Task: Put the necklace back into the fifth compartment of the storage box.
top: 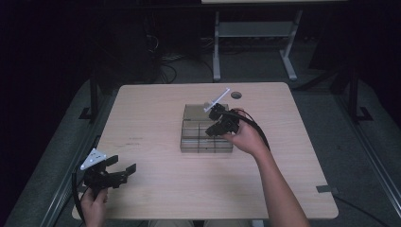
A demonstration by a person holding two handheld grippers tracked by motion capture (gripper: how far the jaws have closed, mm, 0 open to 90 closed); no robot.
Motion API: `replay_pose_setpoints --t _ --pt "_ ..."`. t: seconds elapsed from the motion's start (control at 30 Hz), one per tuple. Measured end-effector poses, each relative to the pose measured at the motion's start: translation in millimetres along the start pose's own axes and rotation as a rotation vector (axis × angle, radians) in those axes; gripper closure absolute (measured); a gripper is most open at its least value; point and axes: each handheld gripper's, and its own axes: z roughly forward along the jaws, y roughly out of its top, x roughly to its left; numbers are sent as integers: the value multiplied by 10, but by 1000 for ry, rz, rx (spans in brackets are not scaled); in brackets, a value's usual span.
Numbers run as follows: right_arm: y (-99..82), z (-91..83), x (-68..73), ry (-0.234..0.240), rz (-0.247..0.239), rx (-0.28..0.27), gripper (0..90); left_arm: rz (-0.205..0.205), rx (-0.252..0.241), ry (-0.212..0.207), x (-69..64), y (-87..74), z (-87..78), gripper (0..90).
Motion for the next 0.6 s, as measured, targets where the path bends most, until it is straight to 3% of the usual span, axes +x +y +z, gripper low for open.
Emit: replay_pose_setpoints --t 0.6 --pt "-13 300 -136 1 39 83 830 -6 -5 4 9 -3 -3 140"
